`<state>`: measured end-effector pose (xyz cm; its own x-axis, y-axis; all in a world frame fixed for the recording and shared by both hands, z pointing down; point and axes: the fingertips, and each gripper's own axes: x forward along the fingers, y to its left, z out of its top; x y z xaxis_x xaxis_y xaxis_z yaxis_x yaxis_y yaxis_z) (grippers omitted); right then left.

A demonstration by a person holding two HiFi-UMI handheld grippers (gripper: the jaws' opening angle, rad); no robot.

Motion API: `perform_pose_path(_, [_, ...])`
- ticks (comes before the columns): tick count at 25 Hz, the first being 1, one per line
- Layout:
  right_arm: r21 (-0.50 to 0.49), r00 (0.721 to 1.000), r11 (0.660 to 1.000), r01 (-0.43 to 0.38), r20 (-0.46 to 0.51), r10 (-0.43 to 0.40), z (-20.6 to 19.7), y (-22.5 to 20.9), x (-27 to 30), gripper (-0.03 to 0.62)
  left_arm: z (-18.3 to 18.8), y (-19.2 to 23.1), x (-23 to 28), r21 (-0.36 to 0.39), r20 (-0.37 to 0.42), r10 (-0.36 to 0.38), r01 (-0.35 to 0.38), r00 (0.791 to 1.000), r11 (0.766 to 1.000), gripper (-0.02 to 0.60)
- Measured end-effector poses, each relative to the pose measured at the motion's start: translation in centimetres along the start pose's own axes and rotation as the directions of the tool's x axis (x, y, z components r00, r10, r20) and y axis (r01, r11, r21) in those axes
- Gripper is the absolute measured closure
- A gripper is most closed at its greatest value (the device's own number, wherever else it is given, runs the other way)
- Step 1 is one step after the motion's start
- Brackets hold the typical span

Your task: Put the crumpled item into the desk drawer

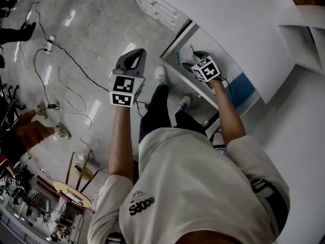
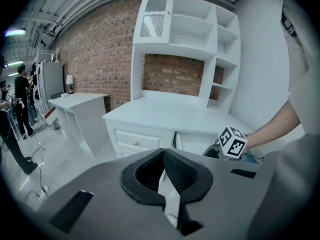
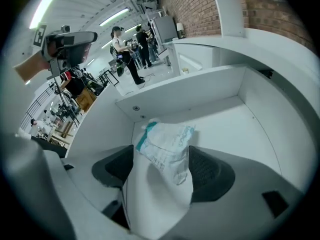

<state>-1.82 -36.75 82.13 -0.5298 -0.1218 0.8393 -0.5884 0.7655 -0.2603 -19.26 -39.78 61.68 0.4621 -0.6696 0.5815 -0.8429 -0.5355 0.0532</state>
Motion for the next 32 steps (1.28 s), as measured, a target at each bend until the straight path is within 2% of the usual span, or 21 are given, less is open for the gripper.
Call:
perform_pose_path(5, [0.038, 0.999, 0.998, 0.041, -0.006, -0.041, -1.4, -0.7, -2.5, 0.295, 0.1, 0.4, 0.0, -0.016, 0.016, 0.001, 0.0, 1.0, 1.0, 0.563])
perform_pose_path(9, [0.097, 0.994, 0.991, 0.092, 0.048, -0.097, -1.4, -1.6, -6.2, 0.298, 0.9, -0.5, 0.6, -0.006, 0.038, -0.008, 0.009, 0.999, 1.0, 0.563])
perform_pose_path(10, [0.112, 0.99, 0.988, 0.108, 0.075, -0.117, -1.2, -1.9, -7.3, 0.306, 1.2, -0.9, 0.7, 0.003, 0.044, -0.013, 0.013, 0.999, 1.0, 0.563])
perform_pose_path(11, [0.127, 0.983, 0.983, 0.132, 0.11, -0.146, -0.8, -2.3, -8.7, 0.347, 1.7, -1.4, 0.7, 0.014, 0.052, -0.018, 0.017, 0.999, 1.0, 0.563])
perform_pose_path(13, [0.166, 0.953, 0.966, 0.196, 0.2, -0.228, 0.1, -3.4, -12.1, 0.469, 2.6, -2.5, 0.7, 0.037, 0.067, -0.026, 0.023, 0.997, 0.999, 0.563])
perform_pose_path(16, [0.21, 0.881, 0.93, 0.302, 0.312, -0.356, 1.6, -4.9, -17.8, 0.571, 4.4, -4.5, 0.4, 0.066, 0.098, -0.038, 0.031, 0.994, 0.997, 0.563])
perform_pose_path(17, [0.207, 0.858, 0.92, 0.334, 0.337, -0.387, 2.0, -5.2, -19.6, 0.583, 5.0, -5.1, 0.2, 0.077, 0.11, -0.042, 0.033, 0.993, 0.996, 0.563])
perform_pose_path(23, [0.139, 0.776, 0.877, 0.46, 0.418, -0.473, 3.5, -4.4, -29.1, 0.588, 8.7, -8.3, -2.3, 0.122, 0.181, -0.03, 0.007, 0.983, 0.992, 0.563])
perform_pose_path(28, [0.117, 0.711, 0.852, 0.51, 0.5, -0.495, 4.0, -1.9, -36.5, 0.588, 11.4, -10.8, -5.5, 0.155, 0.238, -0.004, -0.034, 0.971, 0.987, 0.563])
perform_pose_path(32, [0.076, 0.66, 0.823, 0.564, 0.557, -0.504, 4.9, 0.2, -41.7, 0.588, 14.2, -12.9, -8.3, 0.194, 0.3, 0.009, -0.07, 0.954, 0.978, 0.563])
